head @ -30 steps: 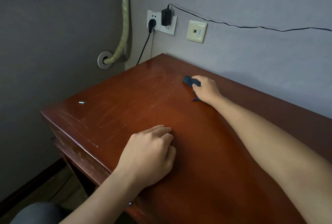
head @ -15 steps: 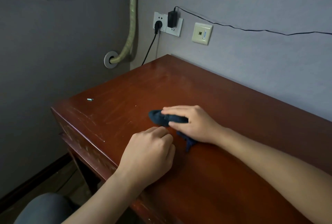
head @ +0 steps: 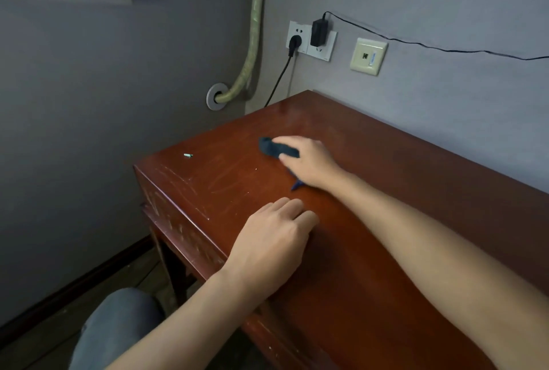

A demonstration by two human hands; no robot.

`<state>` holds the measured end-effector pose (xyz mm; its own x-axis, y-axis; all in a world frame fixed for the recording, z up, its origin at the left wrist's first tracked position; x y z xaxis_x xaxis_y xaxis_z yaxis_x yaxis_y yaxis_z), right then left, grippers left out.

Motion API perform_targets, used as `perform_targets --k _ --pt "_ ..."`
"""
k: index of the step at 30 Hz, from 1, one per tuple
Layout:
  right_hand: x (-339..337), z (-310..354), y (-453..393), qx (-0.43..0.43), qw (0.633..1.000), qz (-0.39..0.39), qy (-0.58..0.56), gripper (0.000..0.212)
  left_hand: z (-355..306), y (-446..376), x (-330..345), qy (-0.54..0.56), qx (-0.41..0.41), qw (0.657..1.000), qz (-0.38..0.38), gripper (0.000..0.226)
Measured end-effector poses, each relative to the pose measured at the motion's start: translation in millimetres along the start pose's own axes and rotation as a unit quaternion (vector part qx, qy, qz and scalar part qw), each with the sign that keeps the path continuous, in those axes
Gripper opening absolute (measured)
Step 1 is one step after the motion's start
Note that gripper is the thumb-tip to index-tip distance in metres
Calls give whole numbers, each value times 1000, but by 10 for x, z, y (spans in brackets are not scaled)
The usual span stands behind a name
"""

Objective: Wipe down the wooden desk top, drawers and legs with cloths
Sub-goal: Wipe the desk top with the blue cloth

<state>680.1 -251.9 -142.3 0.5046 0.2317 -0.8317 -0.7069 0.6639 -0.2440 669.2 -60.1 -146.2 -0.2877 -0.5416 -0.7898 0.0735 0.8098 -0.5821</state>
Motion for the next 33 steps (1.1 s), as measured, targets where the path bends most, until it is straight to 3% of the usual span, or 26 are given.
perform_targets --k 5,10,13,16,18,22,25,28,31,33 --pt "337 772 710 -147 980 102 -89 46 49 516 -291 -20 13 1000 -1 28" --pt "187 748 1050 -146 959 198 -143 46 233 1097 -397 -58 43 997 -7 40" --pt "-24 344 820 -75 976 135 -153 43 243 1175 -429 -45 36 998 -28 42" --pt "-306 -237 524 24 999 0 -48 39 256 1193 -453 -36 24 998 -42 40" --pt "-369 -456 395 64 997 -43 16 40 264 1202 -465 -38 22 998 -51 39" --pt "-85 -145 421 16 997 -17 70 42 380 1185 -561 -34 -18 995 -90 33" --pt "205 531 914 -95 995 37 7 43 598 1132 -743 -24 -87 986 -141 35" --pt "347 1109 1595 -195 969 134 -65 48 826 1012 -878 -4 -157 974 -165 36" --pt "172 1202 1853 -214 949 190 -134 49 954 803 -826 -1 -158 981 -113 30" --pt "-122 979 1710 -163 964 122 -170 43 959 632 -703 -8 -127 991 -48 34"
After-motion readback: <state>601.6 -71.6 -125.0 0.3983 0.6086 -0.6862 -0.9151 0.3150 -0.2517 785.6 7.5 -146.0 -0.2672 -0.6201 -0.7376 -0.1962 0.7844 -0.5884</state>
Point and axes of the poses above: each hand's wrist, its own y-axis away from the middle knuckle, its own x-axis out of the palm, z = x × y, the point moved 8 cm from there along -y, towards the middle knuckle, and after that the axes turned 2 degrees about -y, right-handed, at the moved point
